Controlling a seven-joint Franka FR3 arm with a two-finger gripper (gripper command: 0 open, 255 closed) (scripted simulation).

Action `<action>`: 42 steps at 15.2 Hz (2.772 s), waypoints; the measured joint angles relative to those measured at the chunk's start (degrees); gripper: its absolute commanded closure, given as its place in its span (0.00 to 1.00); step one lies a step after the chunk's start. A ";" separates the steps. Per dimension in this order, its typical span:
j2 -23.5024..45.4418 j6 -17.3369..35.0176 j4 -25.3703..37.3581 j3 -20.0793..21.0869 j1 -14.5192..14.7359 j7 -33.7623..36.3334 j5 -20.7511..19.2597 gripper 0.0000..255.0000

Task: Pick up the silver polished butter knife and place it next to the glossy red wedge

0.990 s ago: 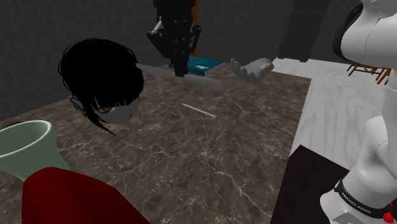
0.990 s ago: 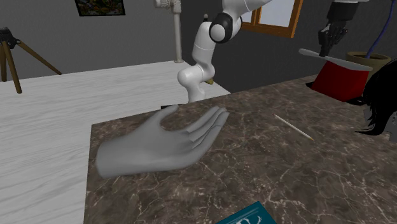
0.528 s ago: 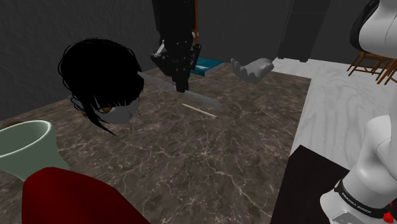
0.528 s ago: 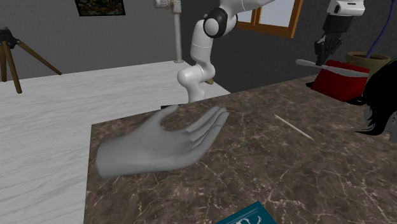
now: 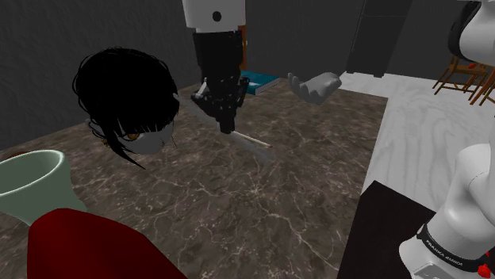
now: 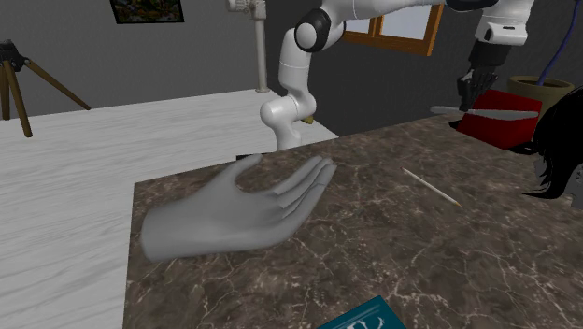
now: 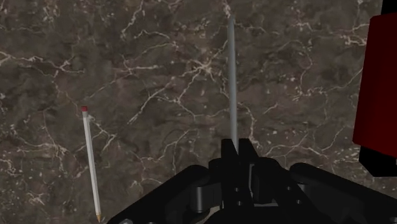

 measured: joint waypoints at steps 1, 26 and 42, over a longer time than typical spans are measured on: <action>-0.49 1.14 -1.60 -0.05 -0.18 -0.15 0.18 1.00; -2.82 17.97 -20.49 -0.47 -1.17 -0.94 1.02 1.00; -2.27 10.62 -12.71 -0.38 -0.97 -0.86 0.85 0.00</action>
